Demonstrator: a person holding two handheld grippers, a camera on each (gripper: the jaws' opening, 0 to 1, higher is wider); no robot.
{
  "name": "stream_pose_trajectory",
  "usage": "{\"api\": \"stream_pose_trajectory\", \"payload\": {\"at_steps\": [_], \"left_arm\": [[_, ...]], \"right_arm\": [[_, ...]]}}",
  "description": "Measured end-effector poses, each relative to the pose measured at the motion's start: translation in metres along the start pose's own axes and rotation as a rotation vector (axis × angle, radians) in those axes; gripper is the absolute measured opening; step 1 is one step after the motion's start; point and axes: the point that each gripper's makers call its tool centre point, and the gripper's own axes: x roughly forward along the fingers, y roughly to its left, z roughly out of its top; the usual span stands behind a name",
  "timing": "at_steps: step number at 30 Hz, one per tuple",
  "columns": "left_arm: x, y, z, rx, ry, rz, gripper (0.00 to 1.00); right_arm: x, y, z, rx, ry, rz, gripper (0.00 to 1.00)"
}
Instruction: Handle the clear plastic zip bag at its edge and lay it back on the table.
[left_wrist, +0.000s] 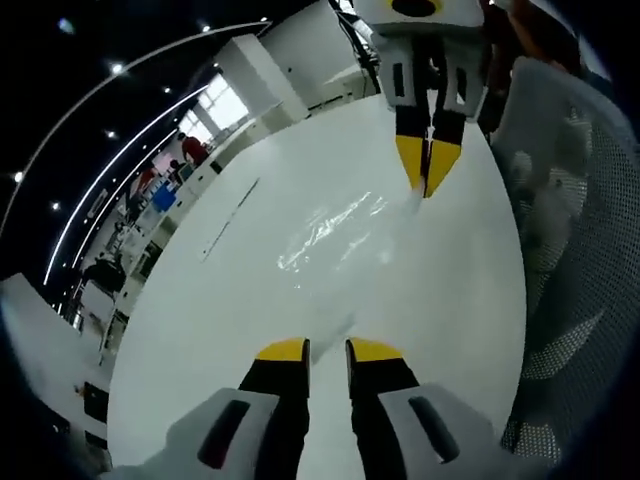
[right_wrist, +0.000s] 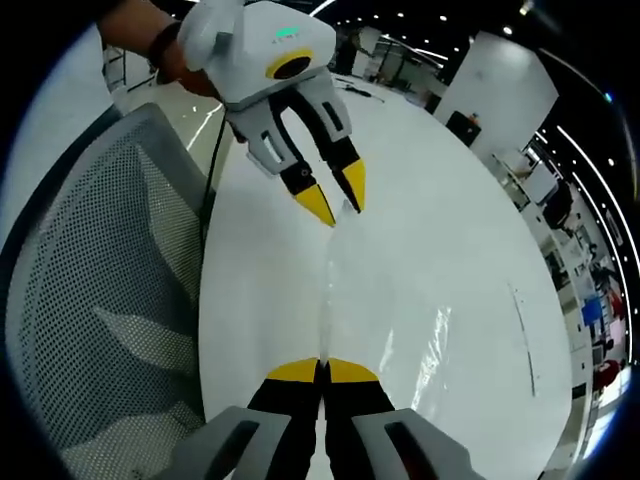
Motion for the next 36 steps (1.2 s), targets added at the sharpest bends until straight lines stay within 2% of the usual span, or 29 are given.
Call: {"api": "stream_pose_trajectory", "payload": {"at_steps": [3, 6, 13, 15, 18, 21, 24, 30, 36], "left_arm": [[-0.001, -0.003, -0.001, 0.016, 0.009, -0.014, 0.03], [0.0, -0.005, -0.004, 0.02, 0.021, -0.017, 0.01], [-0.004, -0.006, -0.004, -0.031, 0.021, -0.026, 0.0], [-0.004, -0.005, -0.004, -0.052, 0.023, -0.026, 0.0], [-0.005, -0.006, -0.003, -0.126, 0.027, -0.042, 0.0], [-0.009, 0.0, 0.002, -0.172, -0.003, -0.039, 0.0], [-0.01, 0.001, 0.003, -0.174, -0.007, -0.037, 0.0], [-0.009, -0.002, 0.006, -0.168, -0.007, -0.045, 0.0], [-0.01, -0.004, 0.009, -0.191, -0.008, -0.043, 0.0]], "right_arm": [[0.0, 0.0, 0.001, -0.005, 0.0, -0.001, 0.0], [-0.001, -0.001, 0.002, 0.0, -0.006, -0.006, 0.0], [-0.002, -0.005, 0.002, 0.021, -0.01, -0.023, 0.0], [0.002, -0.008, -0.001, 0.04, -0.01, -0.032, 0.0], [0.004, -0.009, -0.003, 0.076, -0.018, -0.042, 0.0], [0.006, -0.015, -0.005, 0.131, -0.029, -0.057, 0.0], [0.008, -0.023, -0.007, 0.171, -0.042, -0.068, 0.0], [0.011, -0.032, -0.011, 0.197, -0.038, -0.092, 0.0], [0.015, -0.045, -0.014, 0.306, -0.061, -0.112, 0.01]]}}
